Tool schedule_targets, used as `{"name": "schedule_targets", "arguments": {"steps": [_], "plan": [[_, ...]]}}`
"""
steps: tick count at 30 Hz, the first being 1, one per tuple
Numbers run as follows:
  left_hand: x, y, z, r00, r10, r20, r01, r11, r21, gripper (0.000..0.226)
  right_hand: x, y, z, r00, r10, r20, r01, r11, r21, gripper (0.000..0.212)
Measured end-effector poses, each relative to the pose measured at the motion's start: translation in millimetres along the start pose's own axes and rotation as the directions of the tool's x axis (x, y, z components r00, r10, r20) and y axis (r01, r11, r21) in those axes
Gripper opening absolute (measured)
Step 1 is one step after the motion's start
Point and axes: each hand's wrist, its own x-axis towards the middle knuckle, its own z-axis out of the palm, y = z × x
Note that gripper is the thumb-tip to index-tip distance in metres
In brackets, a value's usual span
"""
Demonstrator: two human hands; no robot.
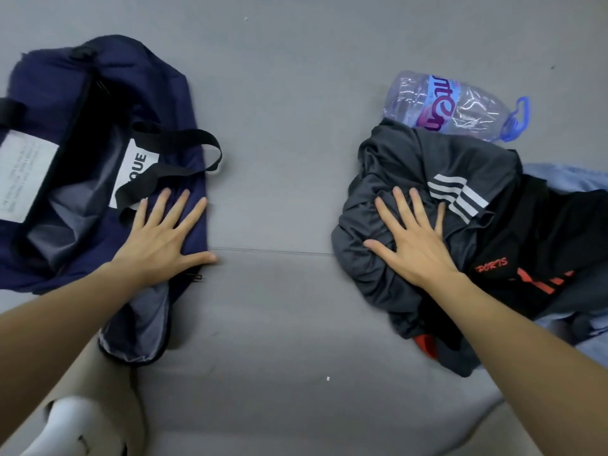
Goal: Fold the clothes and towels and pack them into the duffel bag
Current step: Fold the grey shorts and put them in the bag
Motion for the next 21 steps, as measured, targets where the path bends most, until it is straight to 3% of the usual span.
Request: {"name": "schedule_targets", "arguments": {"steps": [6,12,17,19,21], "plan": [[-1.9,2.3,-7.5,0.999,-0.004,0.032,0.005,1.0,-0.03,0.109,-4.1,-2.4,-7.9,1.0,0.01,0.01,-0.01,1.0,0.011,0.083],[-10.5,27.9,-30.0,0.999,0.043,-0.015,-0.043,0.998,-0.051,0.097,-48.5,-25.5,-10.1,0.991,0.067,-0.115,-0.066,0.998,0.012,0.074],[-4.3,122.8,-62.0,0.98,0.168,-0.106,-0.184,0.97,-0.158,0.081,-54.7,-18.8,-17.5,0.97,0.125,-0.21,-0.117,0.992,0.053,0.038],[-3.4,165.0,-79.5,0.968,0.192,-0.163,-0.223,0.954,-0.202,0.077,-49.7,-20.9,-30.8,0.971,0.151,-0.183,-0.142,0.988,0.064,0.023],[-3.7,199.8,-97.5,0.961,0.174,-0.213,-0.226,0.941,-0.253,0.076,-45.1,-23.6,-43.5,0.973,0.18,-0.147,-0.169,0.982,0.081,0.022]]}}
